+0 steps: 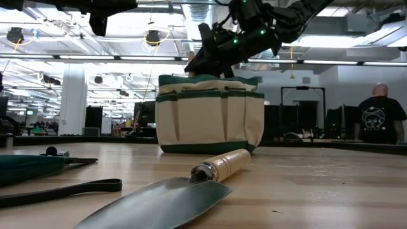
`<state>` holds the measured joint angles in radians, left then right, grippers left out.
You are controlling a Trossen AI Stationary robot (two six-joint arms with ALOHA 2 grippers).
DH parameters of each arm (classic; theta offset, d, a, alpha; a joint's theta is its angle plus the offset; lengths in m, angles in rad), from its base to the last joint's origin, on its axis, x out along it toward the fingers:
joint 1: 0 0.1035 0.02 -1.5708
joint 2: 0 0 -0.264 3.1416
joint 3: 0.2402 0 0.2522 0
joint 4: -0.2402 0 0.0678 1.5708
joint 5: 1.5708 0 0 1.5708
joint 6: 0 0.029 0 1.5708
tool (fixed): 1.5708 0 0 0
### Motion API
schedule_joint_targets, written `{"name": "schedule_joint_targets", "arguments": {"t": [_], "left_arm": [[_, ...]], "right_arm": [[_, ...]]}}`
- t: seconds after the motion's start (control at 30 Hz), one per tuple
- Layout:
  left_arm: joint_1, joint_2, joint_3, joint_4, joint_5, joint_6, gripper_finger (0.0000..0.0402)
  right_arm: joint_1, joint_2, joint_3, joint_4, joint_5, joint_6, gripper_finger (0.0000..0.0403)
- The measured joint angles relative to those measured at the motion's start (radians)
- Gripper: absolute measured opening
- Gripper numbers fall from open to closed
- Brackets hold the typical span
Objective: Pick & Place Garden tools in Gardening bag
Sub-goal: Put the trowel into the gardening bag
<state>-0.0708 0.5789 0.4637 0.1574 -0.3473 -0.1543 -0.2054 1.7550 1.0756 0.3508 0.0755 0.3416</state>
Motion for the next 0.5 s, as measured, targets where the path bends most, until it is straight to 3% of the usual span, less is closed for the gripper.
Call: {"name": "schedule_joint_targets", "arguments": {"t": [0.5], "left_arm": [[0.000, 0.000, 0.000, 0.000, 0.000, 0.000, 0.0002]], "right_arm": [[-0.007, 0.000, 0.000, 0.004, -0.023, -0.013, 0.0062]]}}
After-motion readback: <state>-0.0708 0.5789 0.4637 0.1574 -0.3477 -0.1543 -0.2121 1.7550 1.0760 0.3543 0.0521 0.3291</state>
